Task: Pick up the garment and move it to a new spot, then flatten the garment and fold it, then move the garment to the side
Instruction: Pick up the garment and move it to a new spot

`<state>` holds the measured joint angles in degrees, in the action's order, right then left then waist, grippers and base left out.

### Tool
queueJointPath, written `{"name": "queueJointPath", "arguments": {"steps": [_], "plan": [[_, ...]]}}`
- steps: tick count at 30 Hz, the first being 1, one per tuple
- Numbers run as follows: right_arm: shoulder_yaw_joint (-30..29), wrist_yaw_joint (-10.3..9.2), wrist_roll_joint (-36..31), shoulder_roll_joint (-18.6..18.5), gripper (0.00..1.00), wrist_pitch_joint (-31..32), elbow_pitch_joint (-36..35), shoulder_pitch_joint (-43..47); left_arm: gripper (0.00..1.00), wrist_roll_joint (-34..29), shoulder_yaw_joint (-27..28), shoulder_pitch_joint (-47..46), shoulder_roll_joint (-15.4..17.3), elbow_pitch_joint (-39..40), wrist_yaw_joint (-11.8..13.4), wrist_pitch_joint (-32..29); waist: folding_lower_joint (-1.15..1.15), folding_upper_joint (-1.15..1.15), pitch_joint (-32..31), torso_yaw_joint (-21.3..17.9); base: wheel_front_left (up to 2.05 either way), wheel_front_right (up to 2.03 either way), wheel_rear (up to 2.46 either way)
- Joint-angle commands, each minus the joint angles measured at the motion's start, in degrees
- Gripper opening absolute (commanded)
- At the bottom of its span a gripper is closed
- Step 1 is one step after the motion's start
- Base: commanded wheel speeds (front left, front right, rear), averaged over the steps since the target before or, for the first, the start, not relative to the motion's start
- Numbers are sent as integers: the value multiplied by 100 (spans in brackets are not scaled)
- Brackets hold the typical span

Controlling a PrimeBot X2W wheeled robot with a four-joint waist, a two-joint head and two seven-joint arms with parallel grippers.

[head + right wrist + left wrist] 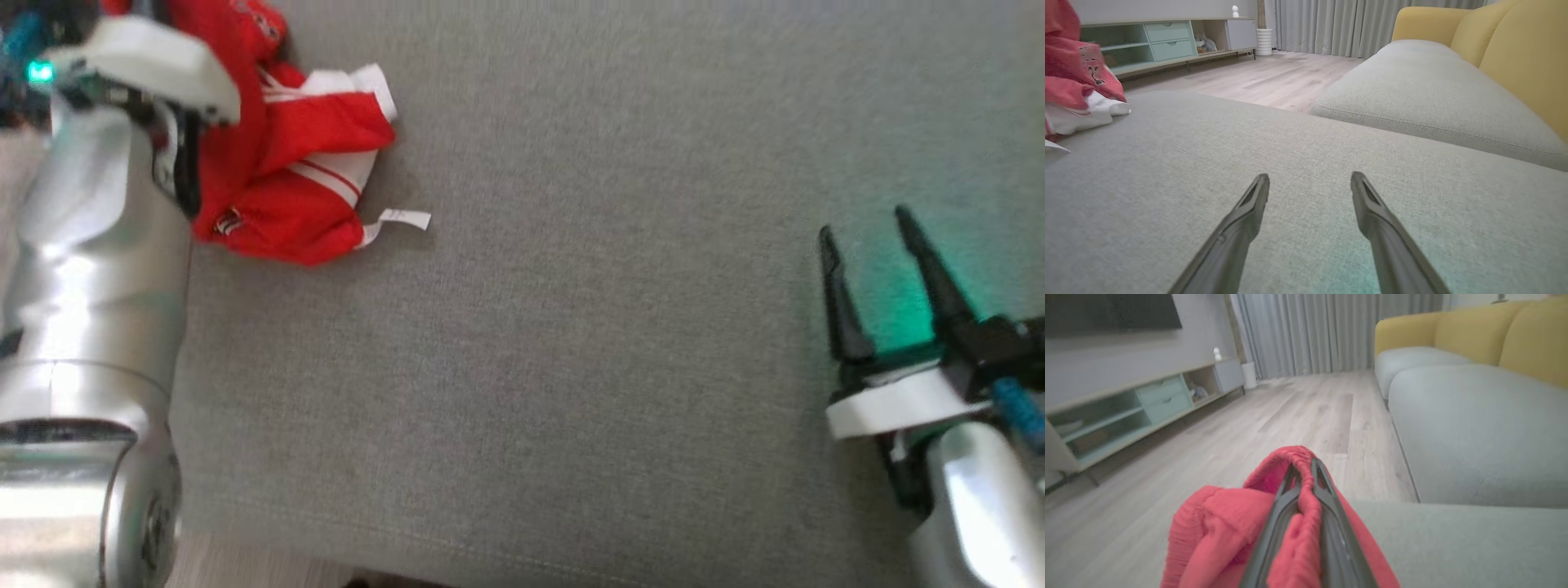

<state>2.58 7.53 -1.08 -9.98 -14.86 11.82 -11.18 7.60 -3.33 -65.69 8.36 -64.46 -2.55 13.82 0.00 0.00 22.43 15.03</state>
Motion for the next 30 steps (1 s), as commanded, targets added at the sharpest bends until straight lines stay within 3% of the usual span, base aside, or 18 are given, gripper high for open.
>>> {"name": "queueJointPath", "arguments": {"steps": [1,6,9,17,25,27,30], "plan": [[131,-4,-17,47,100,-14,-139,131,0,-57,25,-271,296,245,-16,77,0,0,-337,-124,0,0,0],[93,-4,-2,367,100,-14,-100,361,0,-287,-372,-525,150,878,-221,111,0,0,-1069,-558,0,0,0],[-17,-4,14,555,100,-14,-125,598,0,-364,-687,-654,-34,1407,-358,116,0,0,-1555,-1070,0,0,0],[48,-4,51,700,100,-14,-179,889,0,-147,-1406,-826,-305,1637,-486,80,0,0,-2003,-2454,0,0,0],[113,-4,355,709,100,-14,-266,913,0,667,-3346,-202,-502,2119,-492,113,0,0,-1751,-3262,0,0,0],[115,-4,454,709,100,-14,-266,915,0,552,-4139,445,-479,2210,-492,116,0,0,-1625,-3372,0,0,0],[111,-4,547,709,100,-14,-266,944,0,588,-4616,1391,-498,2282,-492,117,0,0,-1496,-3371,0,0,0]]}}
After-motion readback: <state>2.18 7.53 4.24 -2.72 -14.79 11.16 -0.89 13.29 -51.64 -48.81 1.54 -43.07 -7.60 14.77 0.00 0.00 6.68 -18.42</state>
